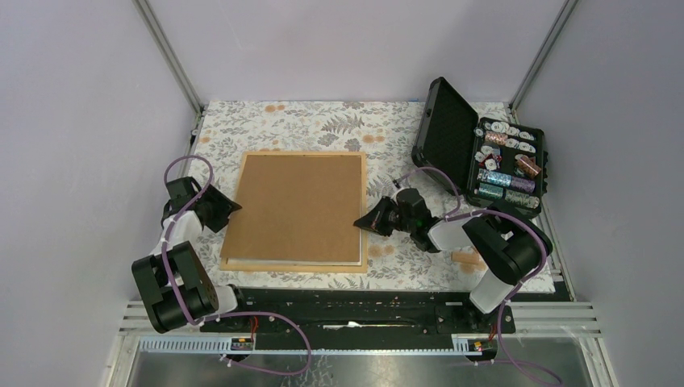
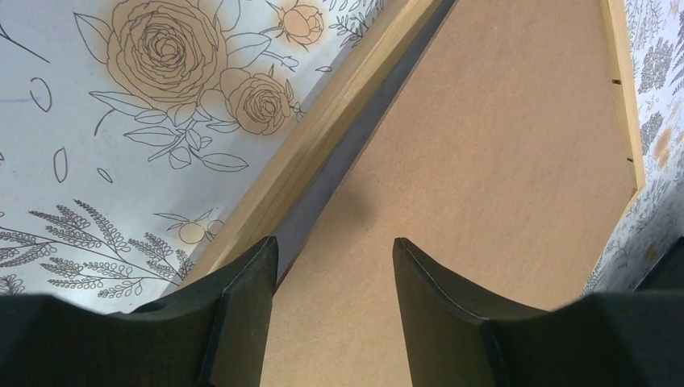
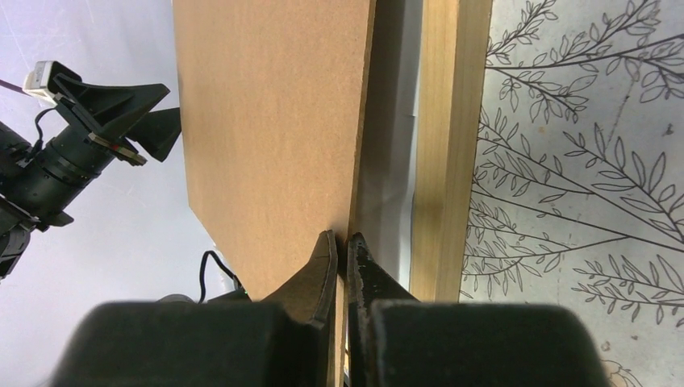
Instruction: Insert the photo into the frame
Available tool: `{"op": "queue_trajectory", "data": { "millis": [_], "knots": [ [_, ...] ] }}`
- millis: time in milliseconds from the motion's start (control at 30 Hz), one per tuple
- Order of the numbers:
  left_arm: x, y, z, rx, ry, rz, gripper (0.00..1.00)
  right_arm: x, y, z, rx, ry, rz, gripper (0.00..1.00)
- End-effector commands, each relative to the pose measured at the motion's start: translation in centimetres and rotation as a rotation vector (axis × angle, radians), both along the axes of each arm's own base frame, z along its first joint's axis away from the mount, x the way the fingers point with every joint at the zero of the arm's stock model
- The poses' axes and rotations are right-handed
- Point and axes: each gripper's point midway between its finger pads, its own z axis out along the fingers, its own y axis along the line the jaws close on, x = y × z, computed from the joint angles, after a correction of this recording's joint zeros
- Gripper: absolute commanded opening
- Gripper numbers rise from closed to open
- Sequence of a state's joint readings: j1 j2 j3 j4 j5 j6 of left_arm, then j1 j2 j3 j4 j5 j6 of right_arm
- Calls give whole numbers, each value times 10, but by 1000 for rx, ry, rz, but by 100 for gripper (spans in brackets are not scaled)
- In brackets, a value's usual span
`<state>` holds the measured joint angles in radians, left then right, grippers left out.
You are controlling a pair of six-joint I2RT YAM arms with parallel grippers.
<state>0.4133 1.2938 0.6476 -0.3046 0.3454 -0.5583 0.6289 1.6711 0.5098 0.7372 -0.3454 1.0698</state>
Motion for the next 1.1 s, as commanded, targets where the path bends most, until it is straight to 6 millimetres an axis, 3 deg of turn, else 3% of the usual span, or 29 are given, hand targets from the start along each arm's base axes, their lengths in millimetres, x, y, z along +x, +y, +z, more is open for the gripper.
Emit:
{"op": "queue_trajectory", "data": {
  "millis": [0, 67, 200, 367, 467, 567, 667, 900, 1067],
  "knots": [
    [-6, -49, 16, -218, -14, -108, 58, -8, 35, 37, 56, -131, 130, 0],
    [-6, -47, 14, -209, -8, -102, 60, -5, 35, 35, 44, -132, 122, 0],
    [-9, -40, 13, -172, 29, -67, 78, -1, 33, 28, 17, -128, 106, 3],
    [-10, -10, 29, -15, 43, 32, 99, 0, 30, 23, -6, -117, 83, 8],
    [-12, 3, 35, 48, 54, 85, 99, 3, 31, 21, -23, -116, 79, 28],
    [-13, 12, 42, 97, 37, 114, 99, 7, 30, 16, -50, -125, 74, 31],
    [-13, 11, 45, 95, 27, 120, 99, 12, 28, 15, -89, -142, 67, 30],
    [-12, -1, 28, 15, 63, 90, 99, 27, 25, 21, -133, -193, 29, 13],
    [-5, -4, 27, 14, 52, 52, 99, 27, 19, 23, -144, -189, -6, 0]
  ]
}}
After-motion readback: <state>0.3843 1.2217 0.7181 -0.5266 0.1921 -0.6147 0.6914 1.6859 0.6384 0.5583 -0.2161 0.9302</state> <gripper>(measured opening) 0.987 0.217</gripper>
